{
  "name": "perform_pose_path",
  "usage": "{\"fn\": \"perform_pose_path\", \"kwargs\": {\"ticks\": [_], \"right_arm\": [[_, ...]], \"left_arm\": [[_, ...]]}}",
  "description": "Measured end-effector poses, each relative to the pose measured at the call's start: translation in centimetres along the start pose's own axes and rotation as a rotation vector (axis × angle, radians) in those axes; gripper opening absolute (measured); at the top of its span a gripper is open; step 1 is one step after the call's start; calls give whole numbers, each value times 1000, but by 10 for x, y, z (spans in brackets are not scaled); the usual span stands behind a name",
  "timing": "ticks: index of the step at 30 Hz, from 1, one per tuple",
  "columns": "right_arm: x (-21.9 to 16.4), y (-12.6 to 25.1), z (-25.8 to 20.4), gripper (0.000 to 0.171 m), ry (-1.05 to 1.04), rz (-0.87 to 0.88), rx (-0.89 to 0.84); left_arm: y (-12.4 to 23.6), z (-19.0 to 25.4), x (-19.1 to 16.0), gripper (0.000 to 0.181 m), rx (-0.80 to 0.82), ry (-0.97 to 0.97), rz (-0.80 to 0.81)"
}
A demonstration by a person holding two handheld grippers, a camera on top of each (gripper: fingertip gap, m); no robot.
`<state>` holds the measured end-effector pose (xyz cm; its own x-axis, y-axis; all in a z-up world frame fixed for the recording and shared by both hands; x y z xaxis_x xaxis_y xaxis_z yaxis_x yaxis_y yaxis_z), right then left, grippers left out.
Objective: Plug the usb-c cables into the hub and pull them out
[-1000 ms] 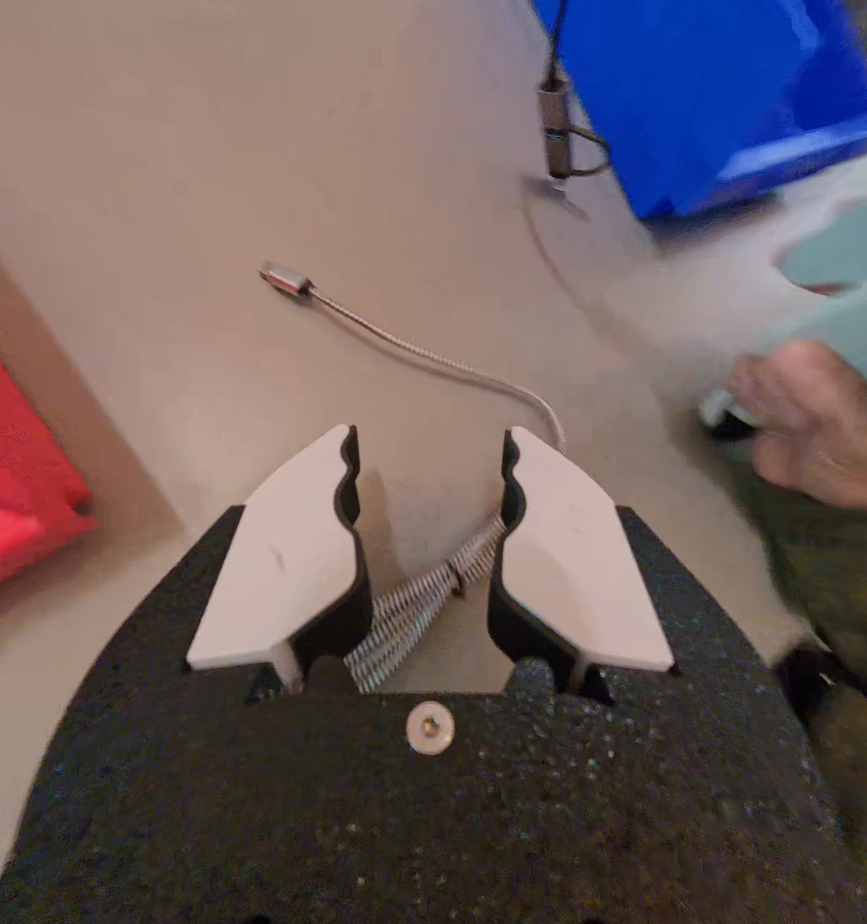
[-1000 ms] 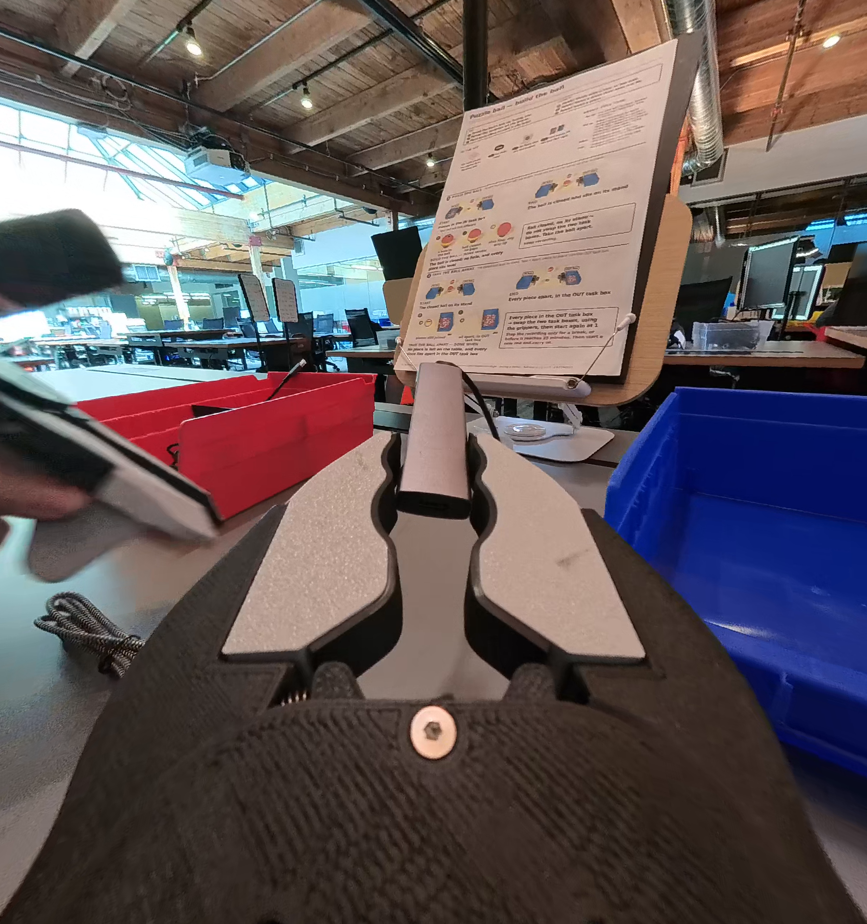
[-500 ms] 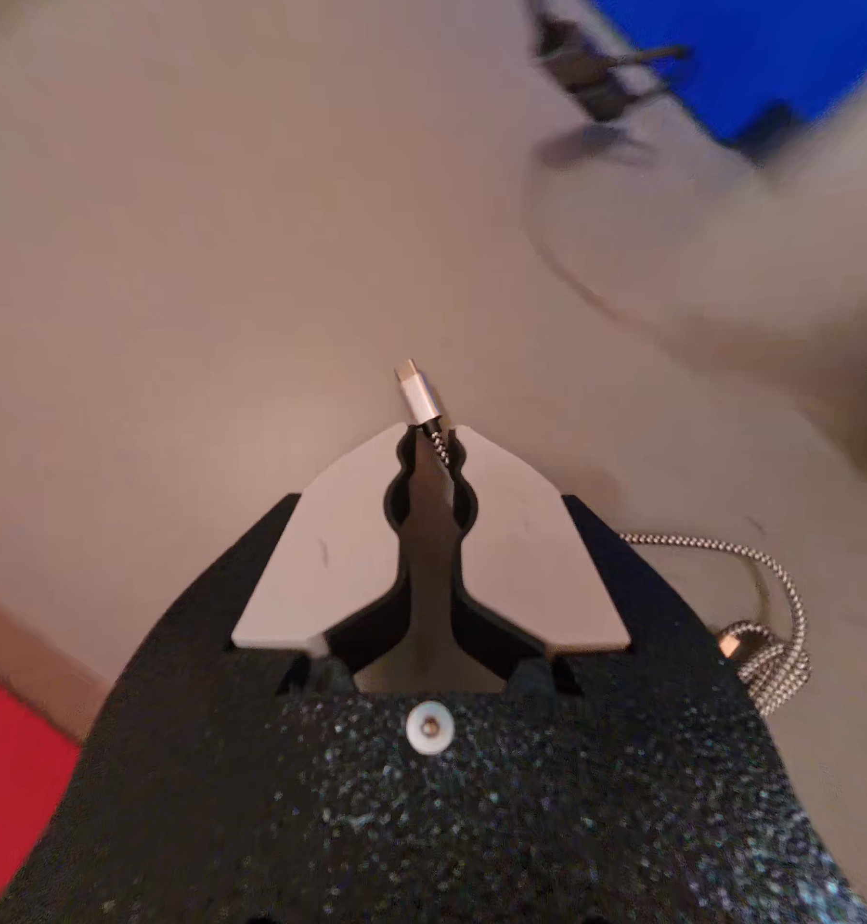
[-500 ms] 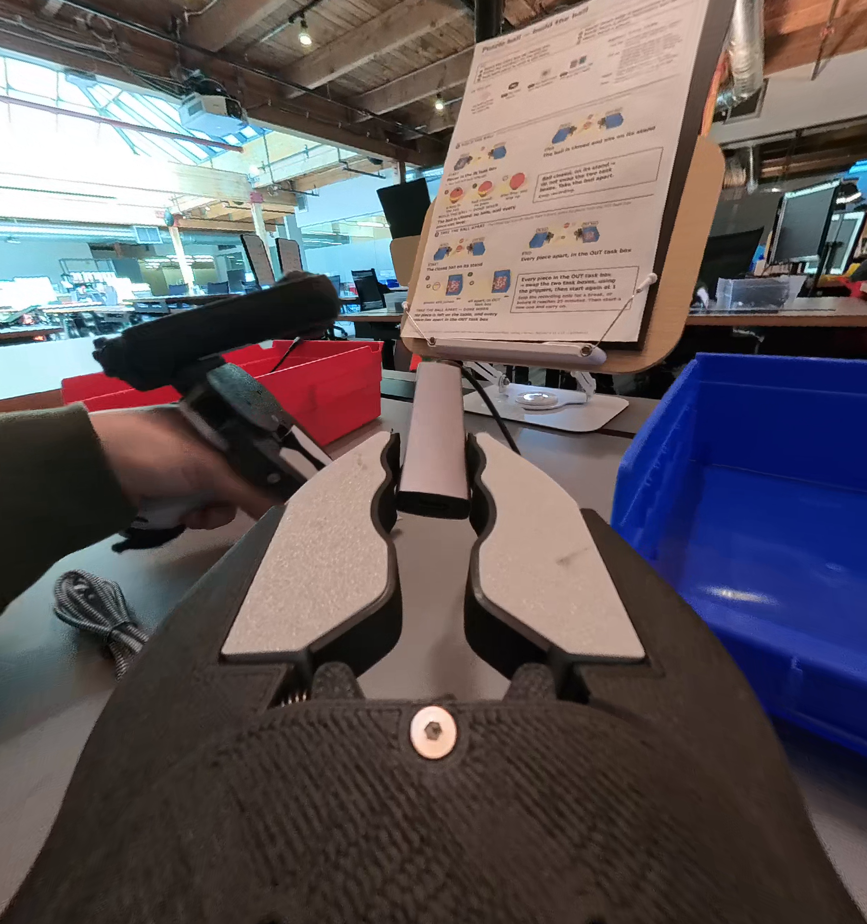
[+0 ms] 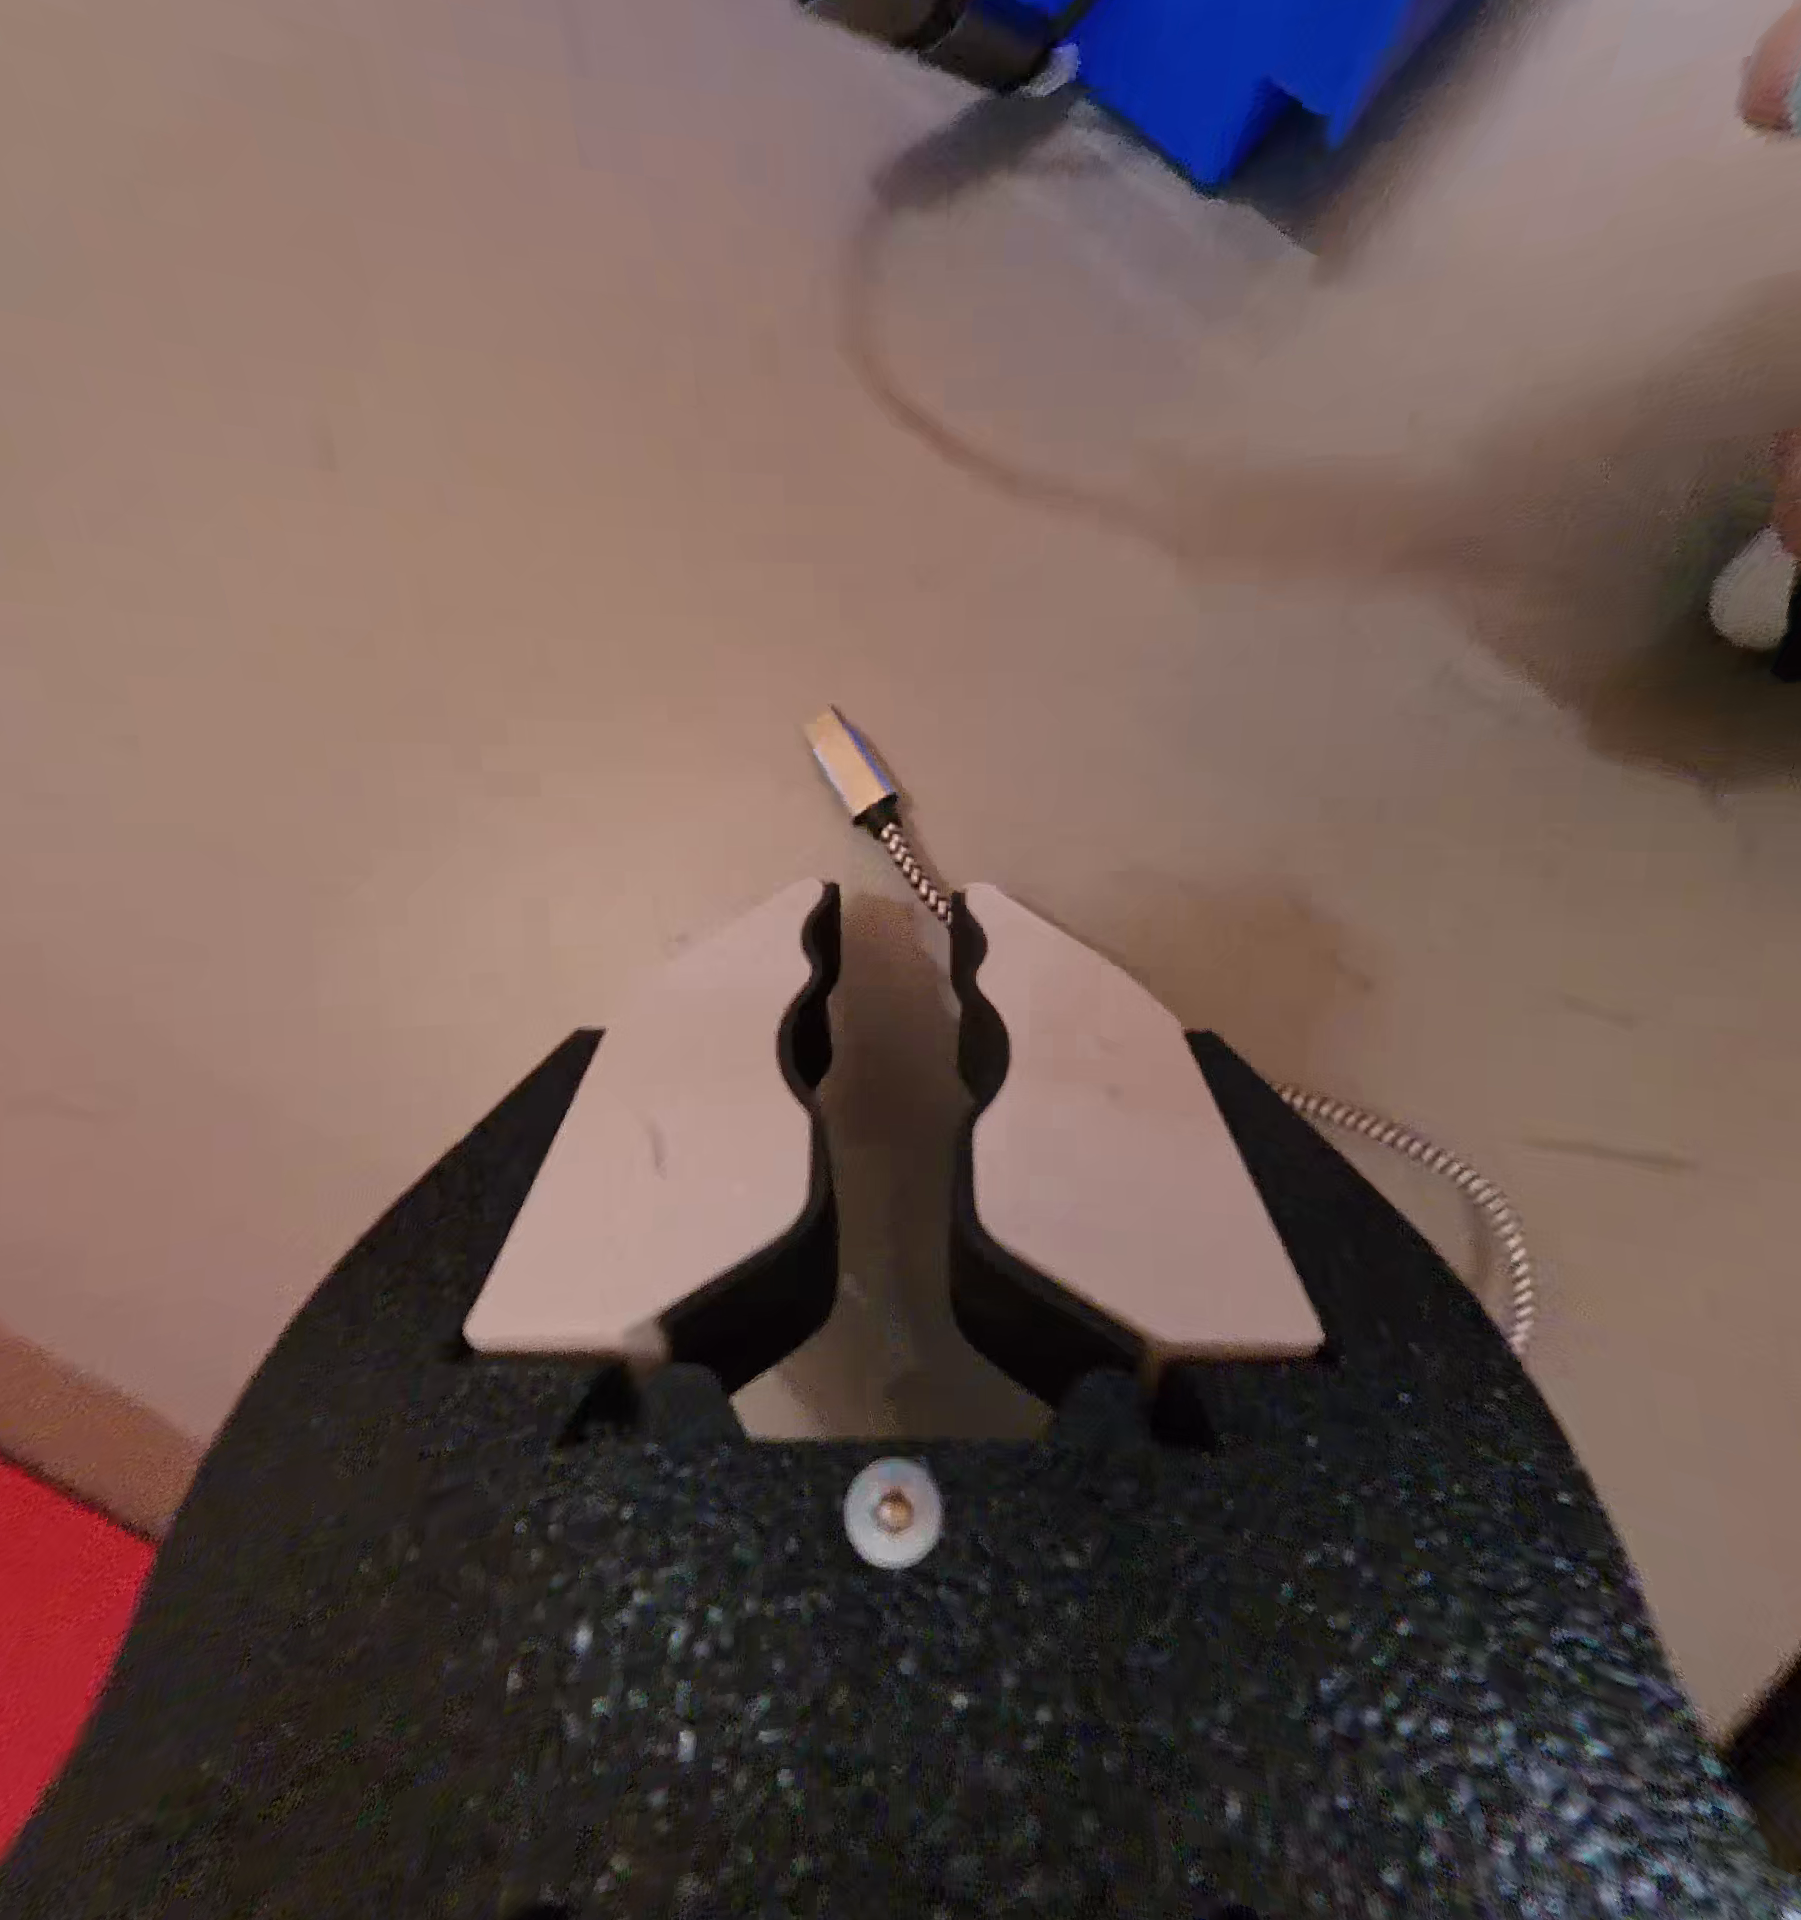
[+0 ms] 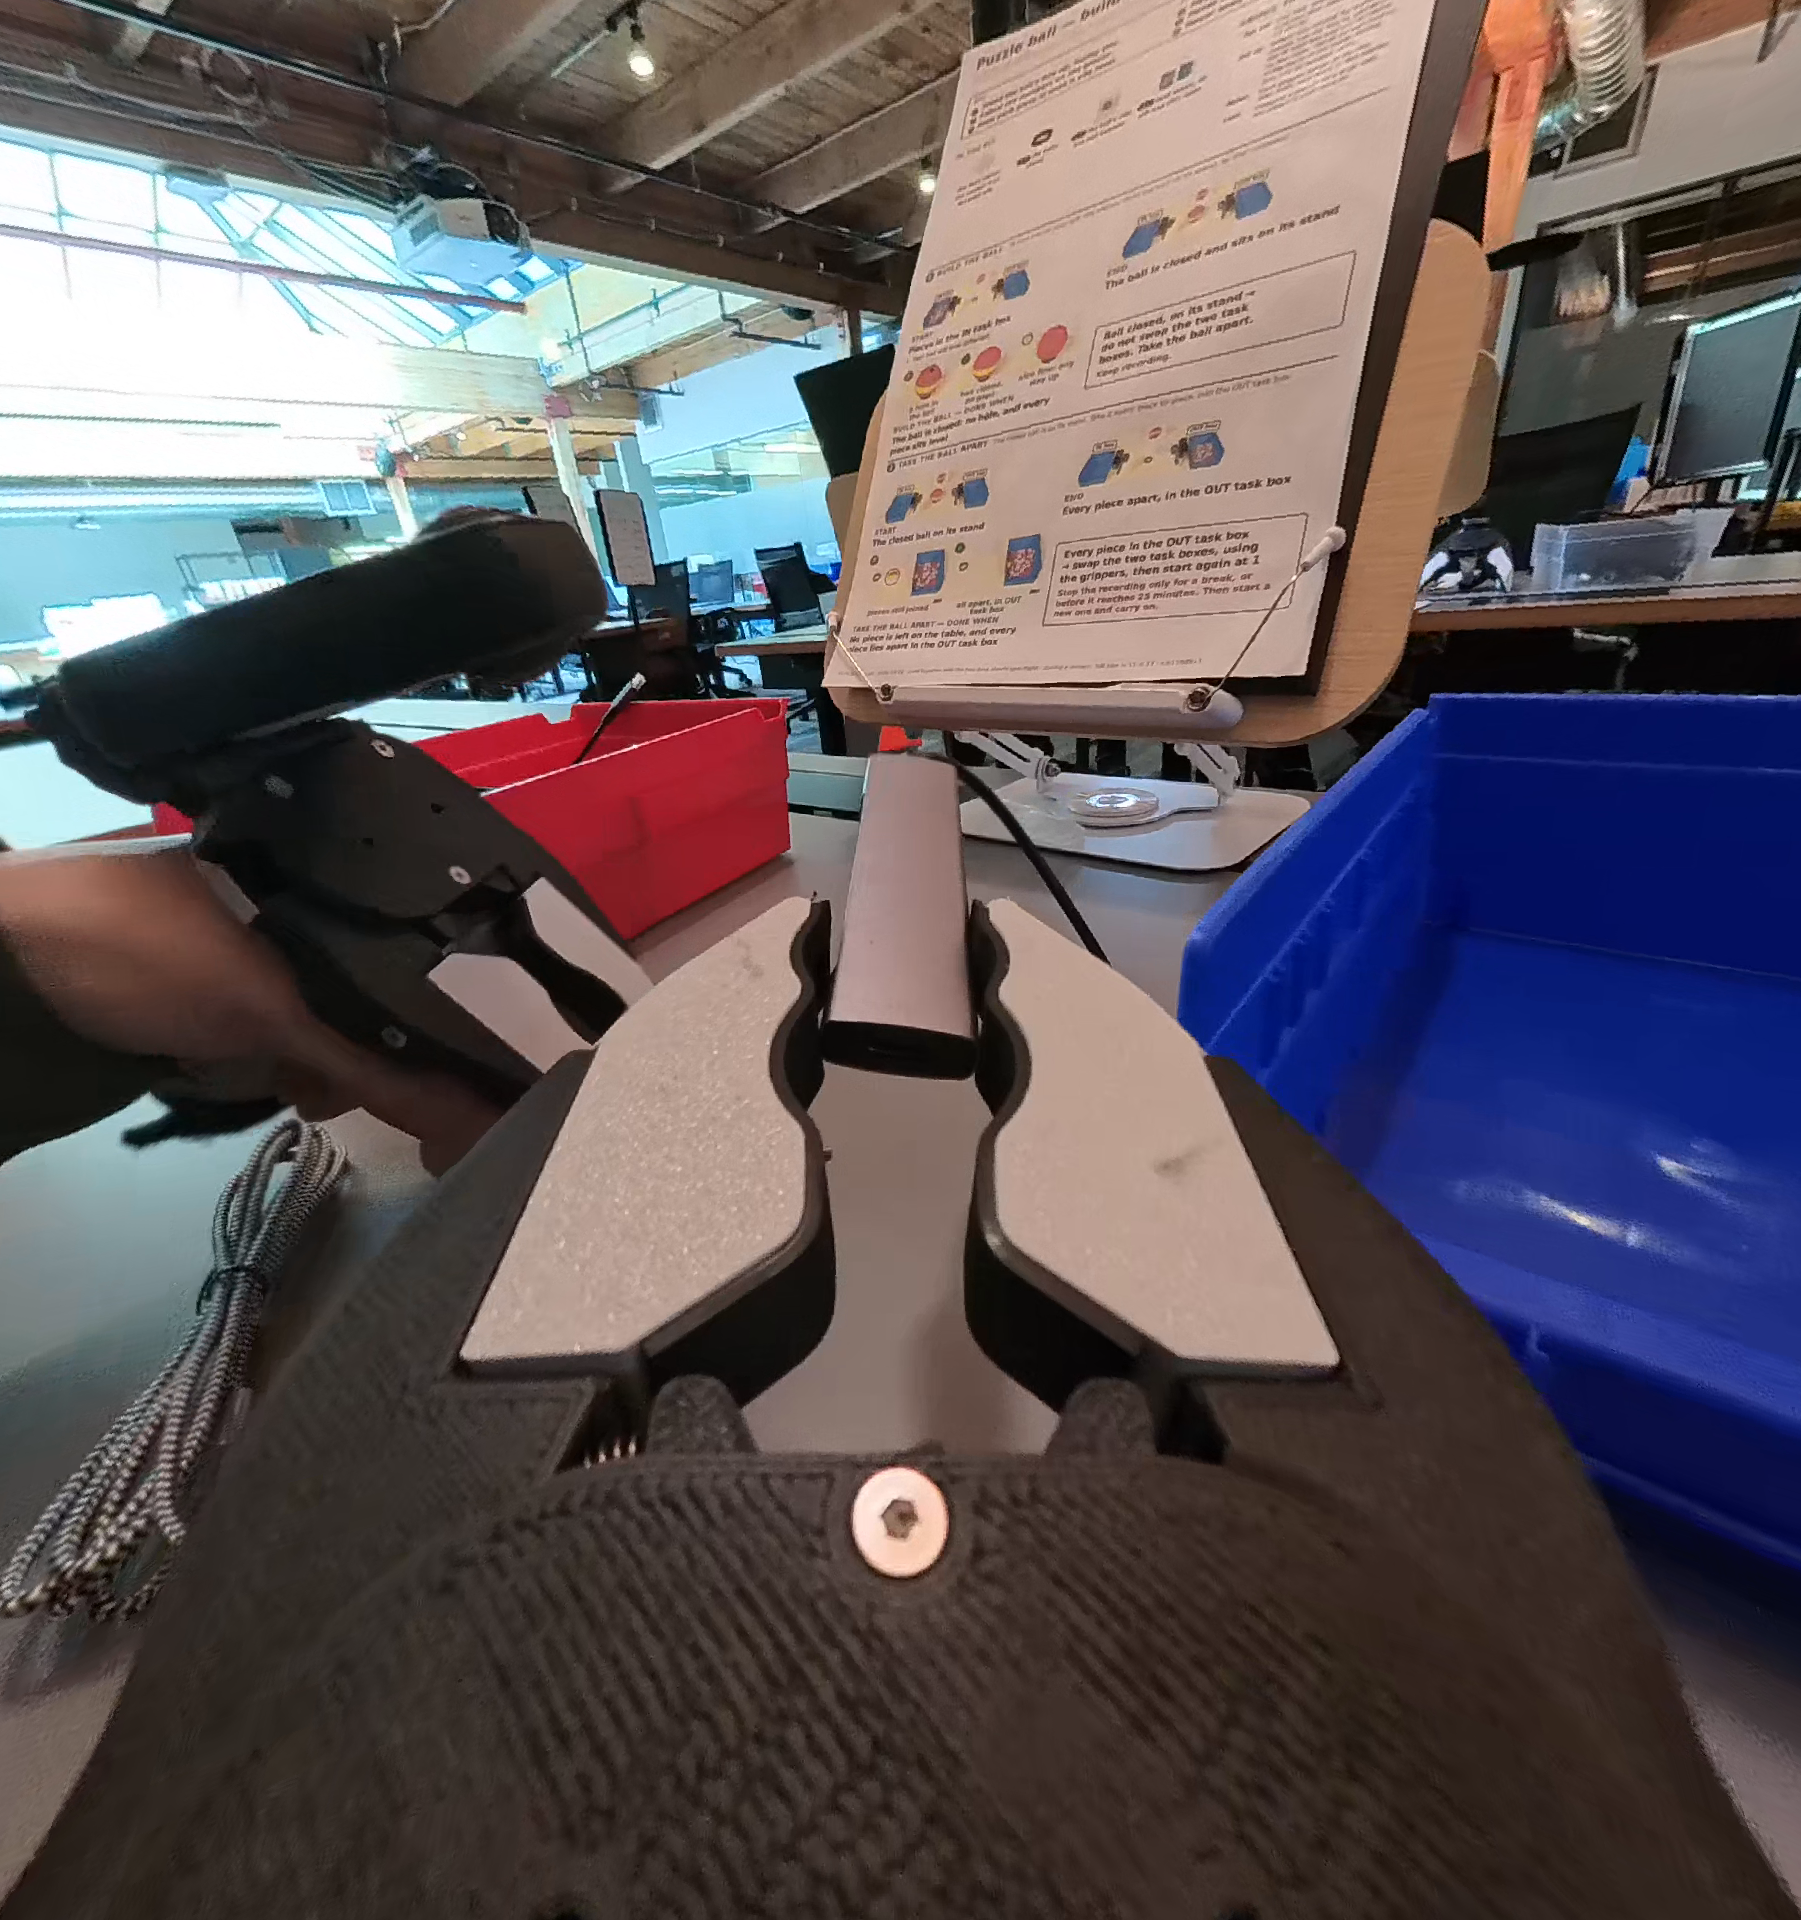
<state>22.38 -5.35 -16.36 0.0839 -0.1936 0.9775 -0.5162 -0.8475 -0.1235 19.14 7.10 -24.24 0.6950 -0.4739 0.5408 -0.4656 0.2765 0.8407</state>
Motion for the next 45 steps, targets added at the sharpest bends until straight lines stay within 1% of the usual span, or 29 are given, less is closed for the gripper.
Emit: {"fn": "perform_pose_path", "kwargs": {"ticks": [1, 4, 5, 6, 7, 9, 10, 12, 15, 16, 18, 24, 28, 33, 42, 44, 45], "right_arm": [[0, 0, 1, 26, -6, 3, 0], [1, 1, 1, 26, -31, 8, 24], [2, 1, 2, 26, -44, 14, 33], [3, 2, 3, 26, -56, 26, 35], [3, 3, 3, 26, -64, 34, 39], [3, 3, 2, 26, -60, 33, 51], [3, 2, -1, 26, -46, 36, 58], [4, 2, -8, 26, -7, 49, 81], [1, 1, -20, 26, 64, 39, 104], [0, 0, -23, 26, 86, 37, 110], [-1, 0, -29, 26, 91, 36, 123], [-2, -1, -35, 27, 72, 29, 154], [-2, -2, -36, 25, 51, 23, 166], [-5, -5, -36, 25, 91, 2, 118], [-7, -6, -36, 24, 132, -9, 80], [-7, -5, -34, 24, 120, -10, 62], [-6, -5, -32, 24, 111, -9, 54]], "left_arm": [[0, 1, -1, 19, -8, 75, -18], [4, 4, 2, 20, -35, 212, -3], [9, 2, 8, 22, -19, 234, 48], [17, 0, 19, 26, -15, 269, 141], [26, 3, 33, 27, -59, 326, 265], [47, 14, 63, 30, -267, 484, 527], [55, 19, 74, 32, -380, 561, 621], [60, 24, 83, 36, -544, 677, 696], [53, 33, 87, 41, -674, 748, 695], [53, 36, 89, 35, -707, 754, 713], [54, 35, 92, 16, -718, 796, 751], [59, 32, 89, 12, -788, 835, 757], [65, 24, 87, 9, -763, 817, 739], [65, 21, 89, 9, -718, 793, 687], [64, 20, 91, 9, -678, 775, 688], [63, 21, 94, 14, -640, 738, 705], [63, 20, 94, 22, -615, 714, 709]]}}
Point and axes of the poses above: each gripper's, where its closed fingertips meet, y back along the fingers, x out of its top, z = x × y across the jaws, the point moved 3 cm from there along y, back along the fingers, and after that the axes turned 4 degrees about -y, right-handed, at the moved point
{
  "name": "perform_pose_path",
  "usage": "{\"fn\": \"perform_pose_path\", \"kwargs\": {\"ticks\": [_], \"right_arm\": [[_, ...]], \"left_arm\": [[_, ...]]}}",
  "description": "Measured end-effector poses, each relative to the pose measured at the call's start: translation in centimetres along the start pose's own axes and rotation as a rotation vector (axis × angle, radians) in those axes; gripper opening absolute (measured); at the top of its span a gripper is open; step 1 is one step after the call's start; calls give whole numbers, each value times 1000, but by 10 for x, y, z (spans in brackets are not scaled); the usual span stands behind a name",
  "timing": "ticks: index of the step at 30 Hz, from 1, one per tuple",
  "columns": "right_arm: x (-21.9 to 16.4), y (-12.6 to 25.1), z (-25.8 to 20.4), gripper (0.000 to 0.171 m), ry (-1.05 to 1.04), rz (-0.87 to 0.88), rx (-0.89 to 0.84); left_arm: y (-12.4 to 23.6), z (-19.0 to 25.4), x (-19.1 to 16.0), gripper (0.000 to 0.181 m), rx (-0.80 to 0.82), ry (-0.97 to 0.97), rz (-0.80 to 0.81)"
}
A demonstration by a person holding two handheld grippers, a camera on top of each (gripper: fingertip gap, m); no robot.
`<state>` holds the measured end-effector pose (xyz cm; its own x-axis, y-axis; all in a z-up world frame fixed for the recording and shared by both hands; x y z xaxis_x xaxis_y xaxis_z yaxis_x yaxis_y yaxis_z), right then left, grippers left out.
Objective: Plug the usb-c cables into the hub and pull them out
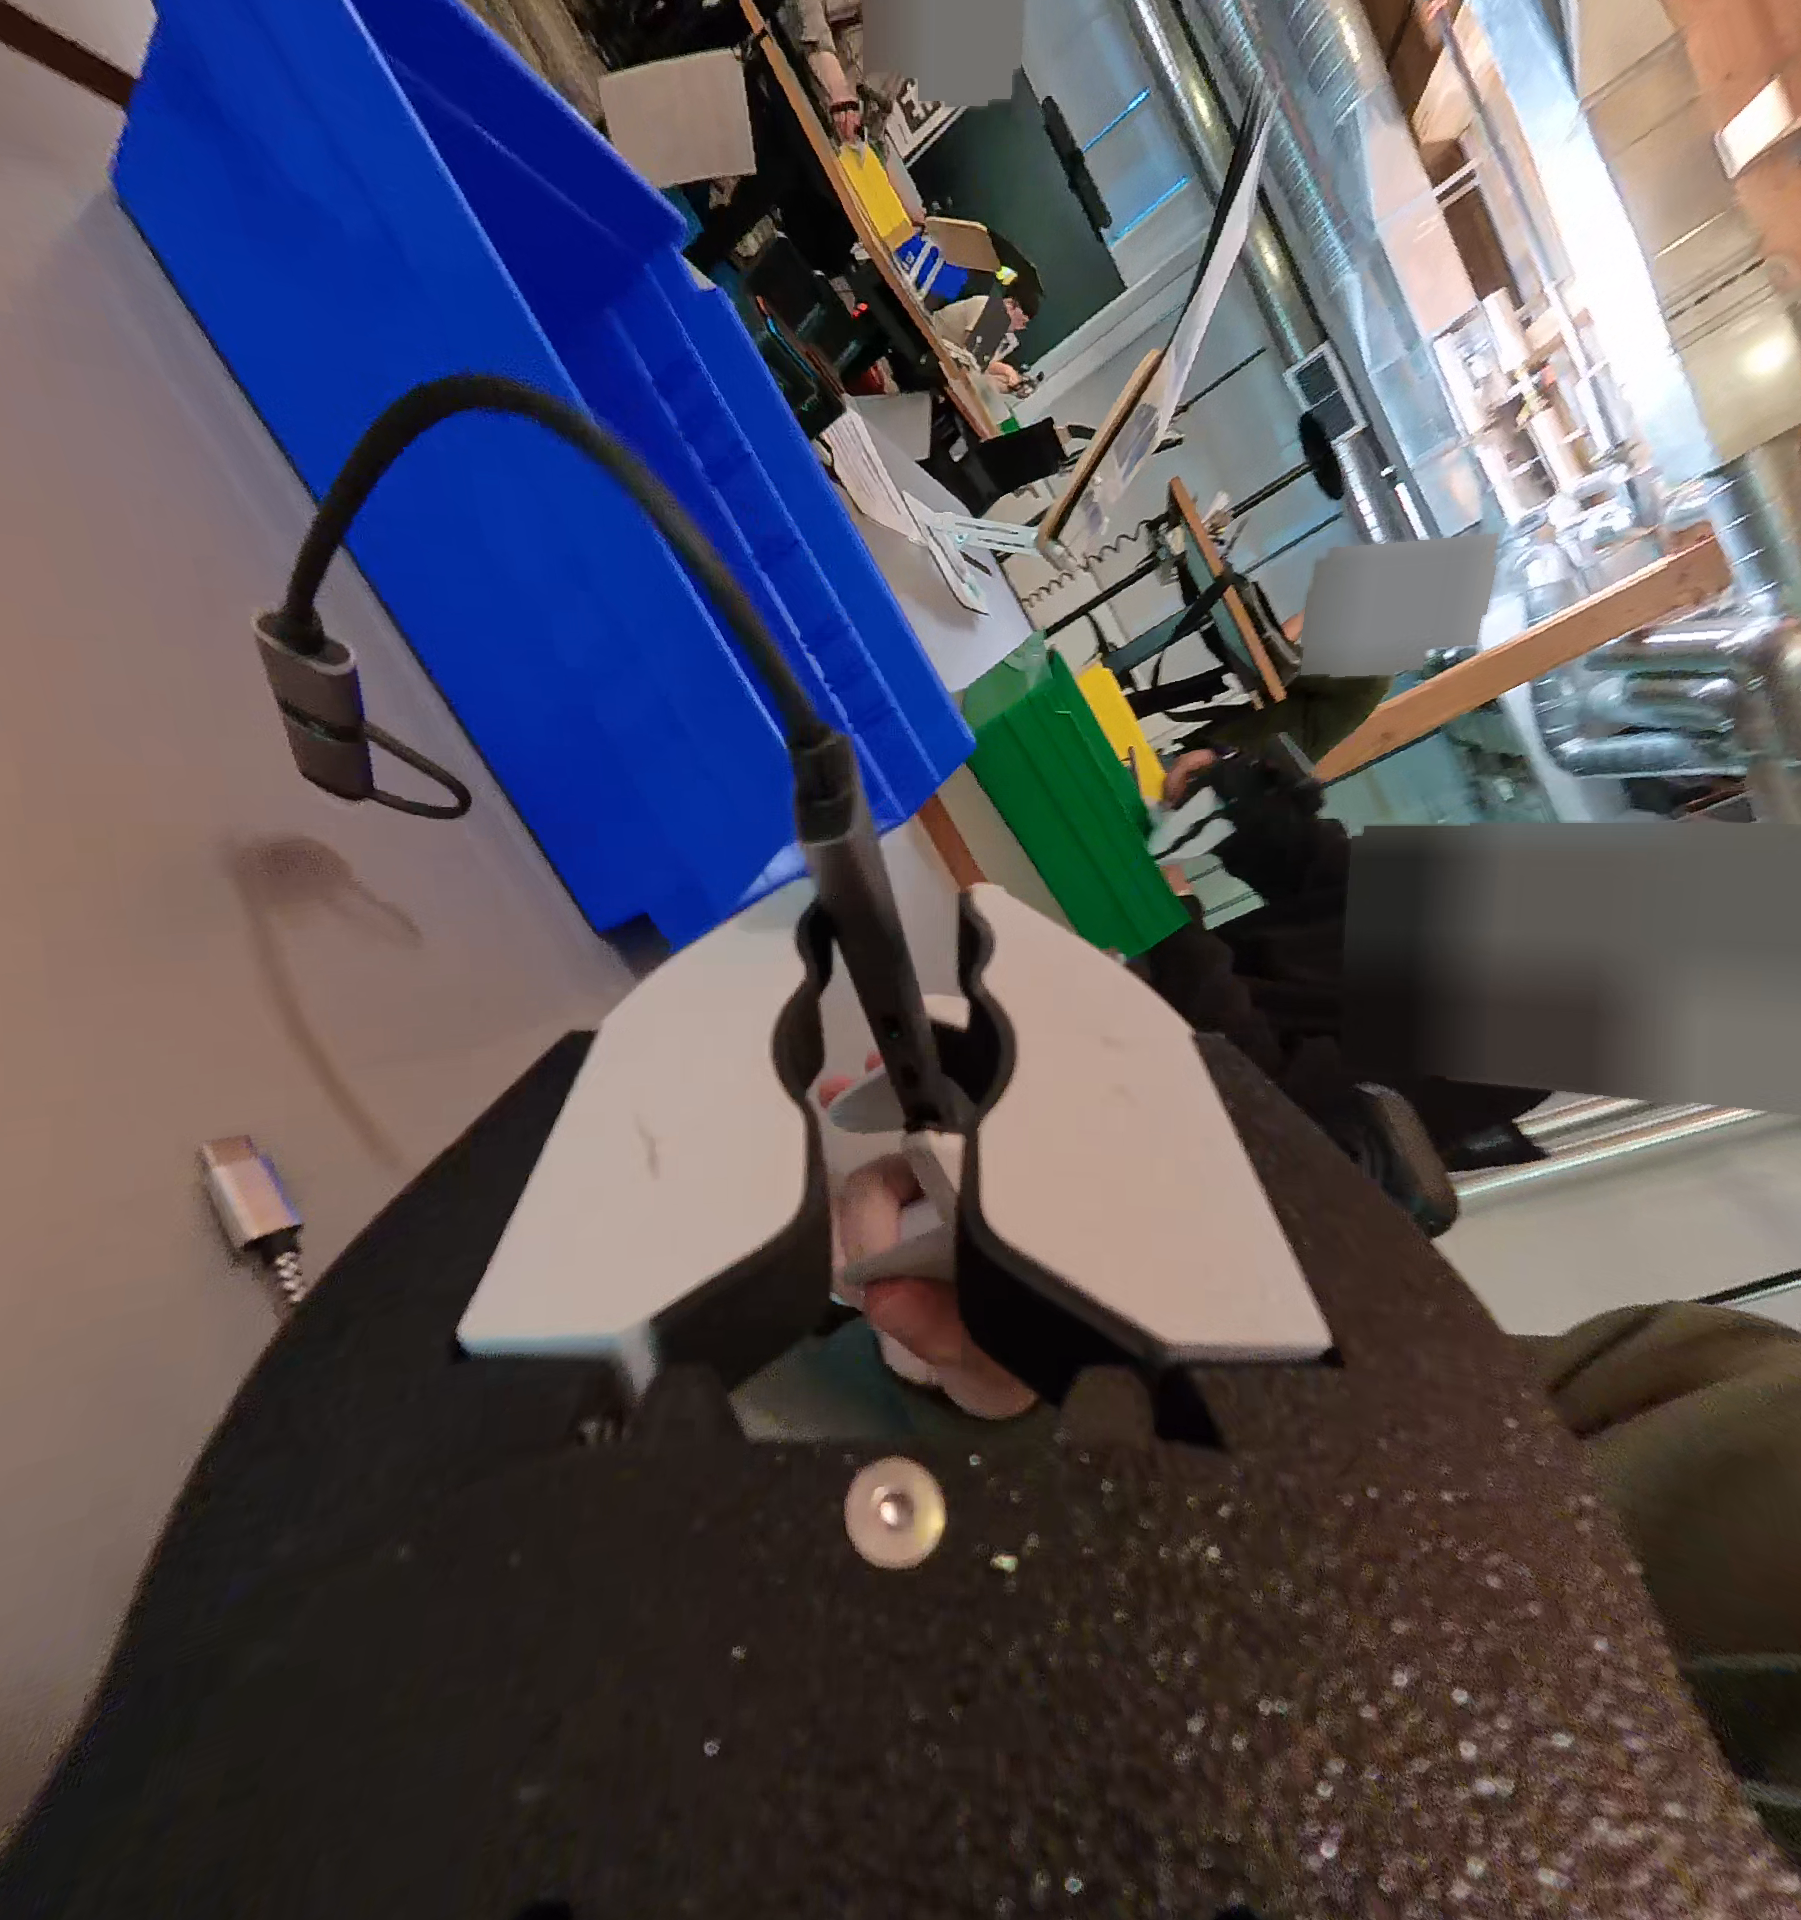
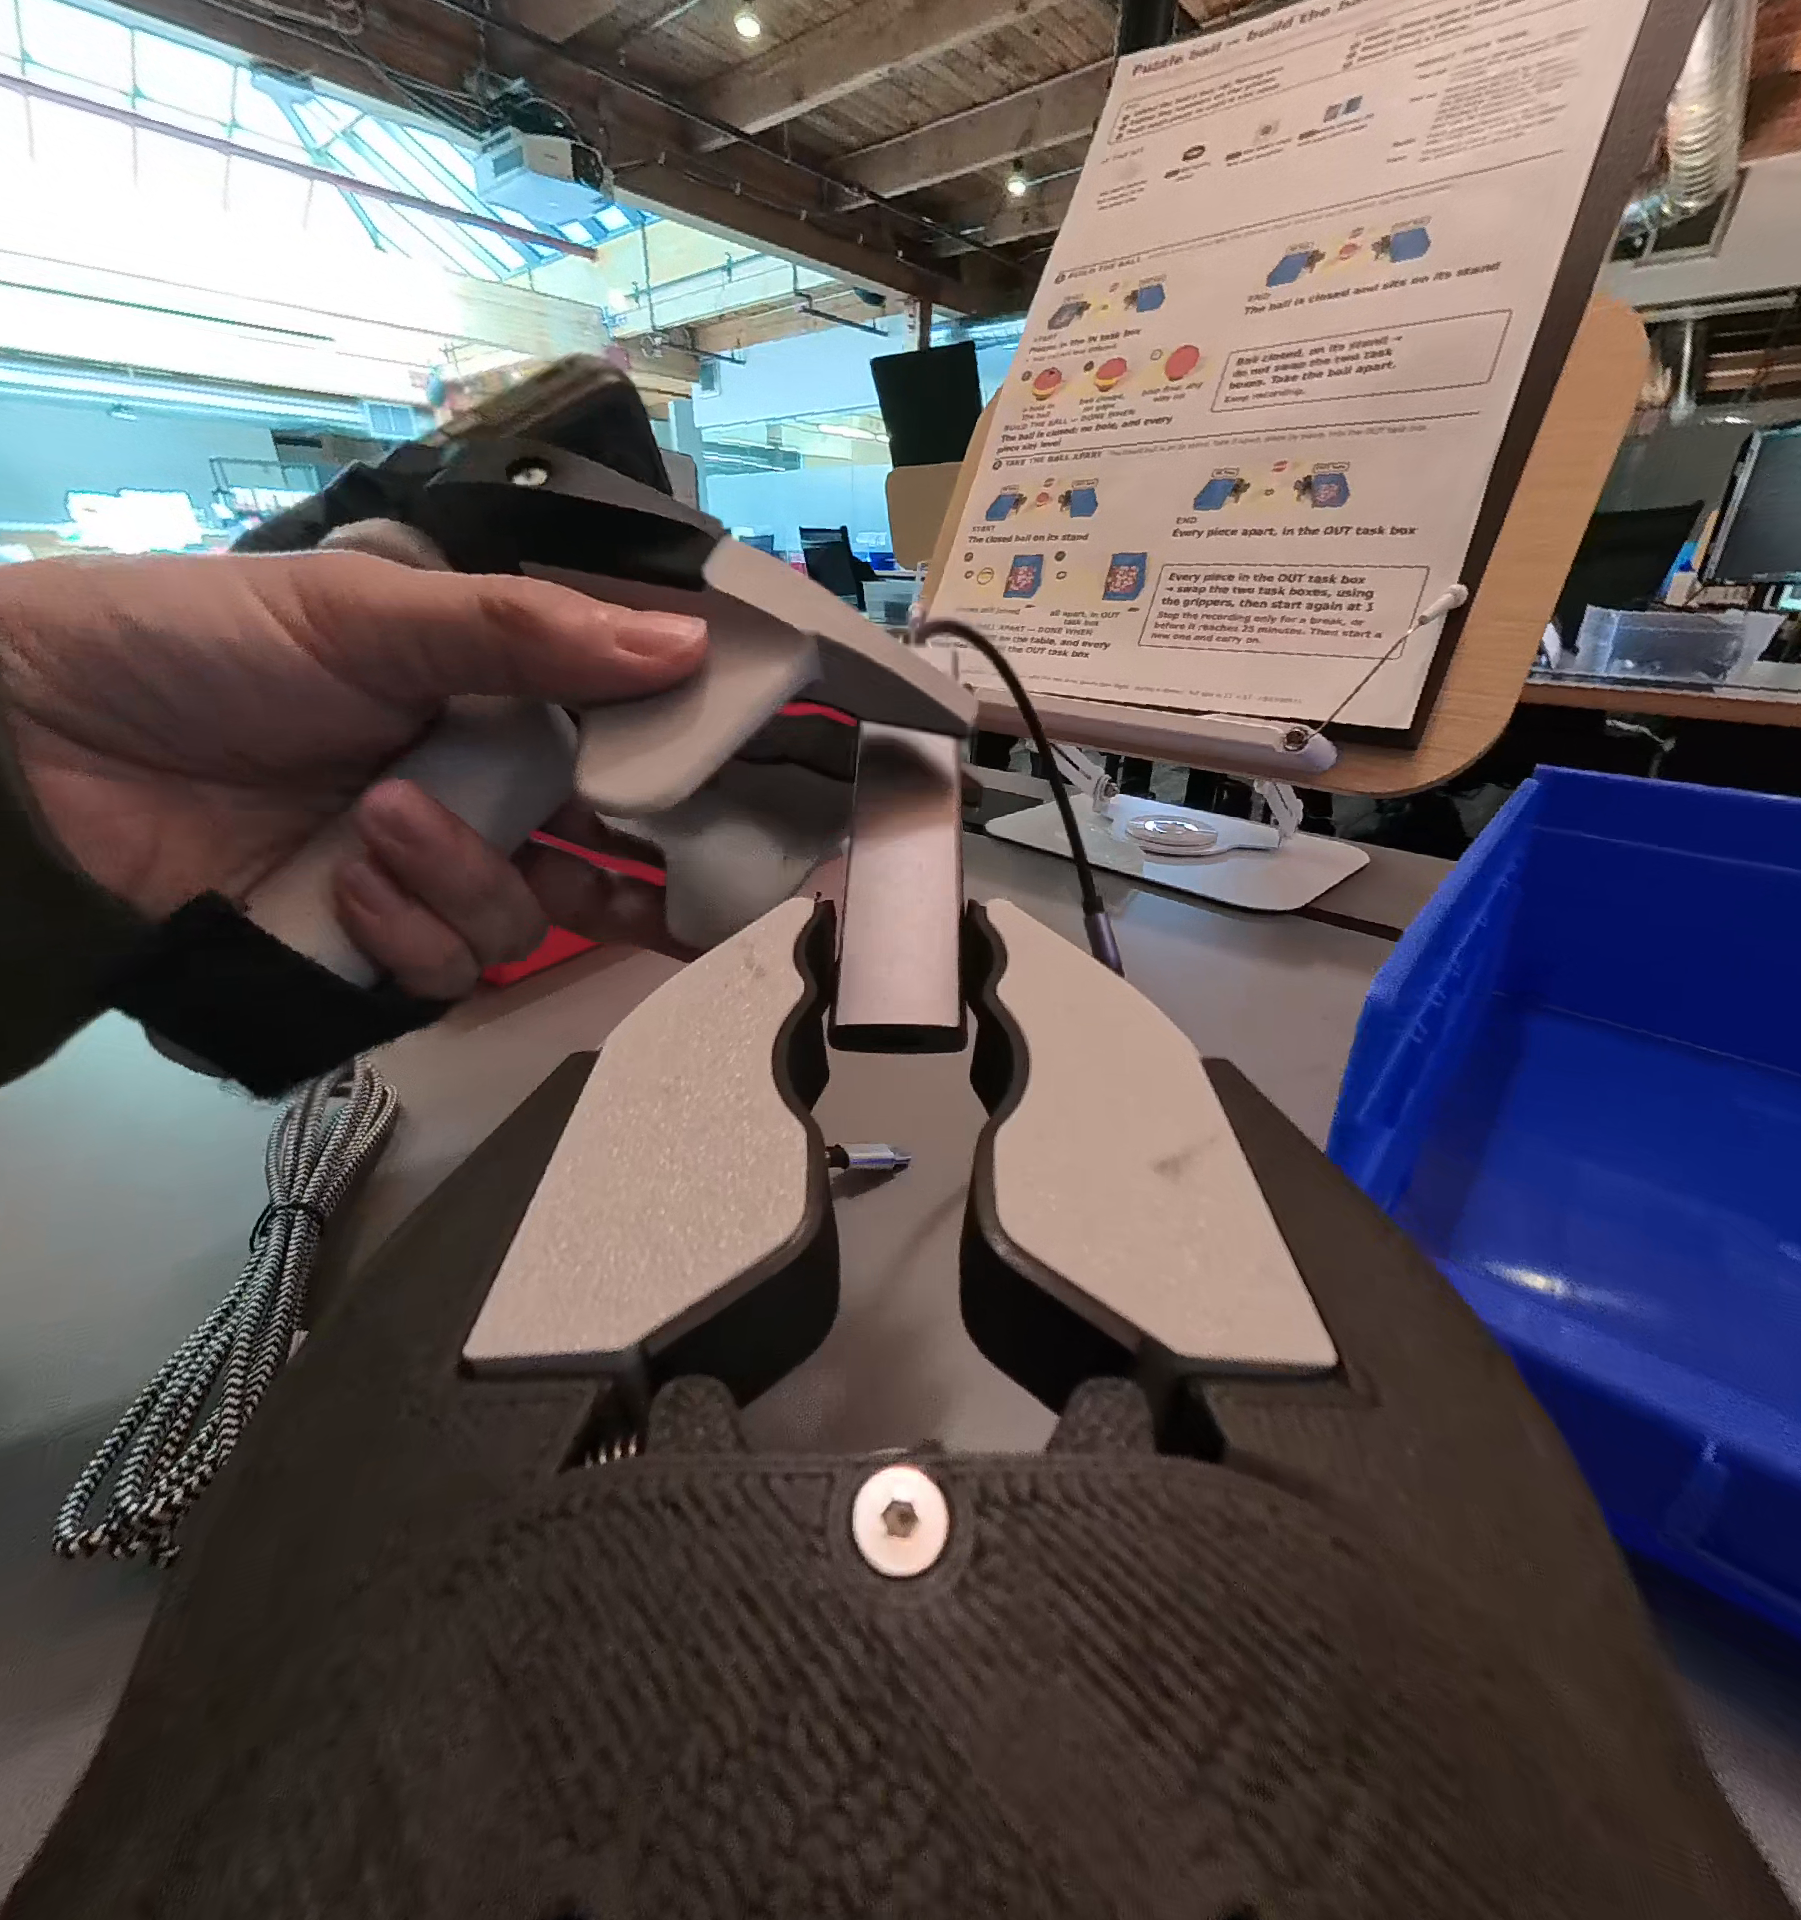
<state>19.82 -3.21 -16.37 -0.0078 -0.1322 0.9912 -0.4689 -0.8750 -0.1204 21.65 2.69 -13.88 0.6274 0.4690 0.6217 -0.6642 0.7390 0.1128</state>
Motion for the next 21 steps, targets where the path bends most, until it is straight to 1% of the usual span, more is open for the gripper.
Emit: {"fn": "perform_pose_path", "kwargs": {"ticks": [1, 6, 9, 12, 14, 17, 18, 20, 21], "right_arm": [[0, 0, 2, 24, -17, 0, -1], [2, 3, 15, 25, -137, 26, -9], [3, 4, 16, 25, -156, 31, 0], [3, 4, 14, 24, -145, 33, 3], [3, 3, 11, 24, -125, 30, 13], [3, 3, 3, 24, -71, 26, 34], [3, 3, 1, 24, -53, 31, 35], [3, 2, -2, 24, -30, 32, 41], [2, 2, -2, 24, -33, 27, 47]], "left_arm": [[1, -1, 2, 27, 22, -31, 7], [18, 0, 14, 28, 138, -183, 96], [25, -4, 10, 28, 187, -211, 68], [23, -11, 1, 28, 212, -184, 15], [17, -10, -4, 29, 160, -144, 3], [5, -2, -11, 30, 26, -45, 14], [1, -2, -13, 27, 1, -19, 19], [-2, -2, -14, 13, -36, 26, 46], [-2, 0, -13, 11, -69, 53, 67]]}}
Point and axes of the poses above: each gripper's, where its closed fingertips meet, y back along the fingers, x out of its top, z = x × y across the jaws, the point moved 3 cm from there along y, back along the fingers, and after that the axes turned 4 degrees about -y, right-handed, at the moved point
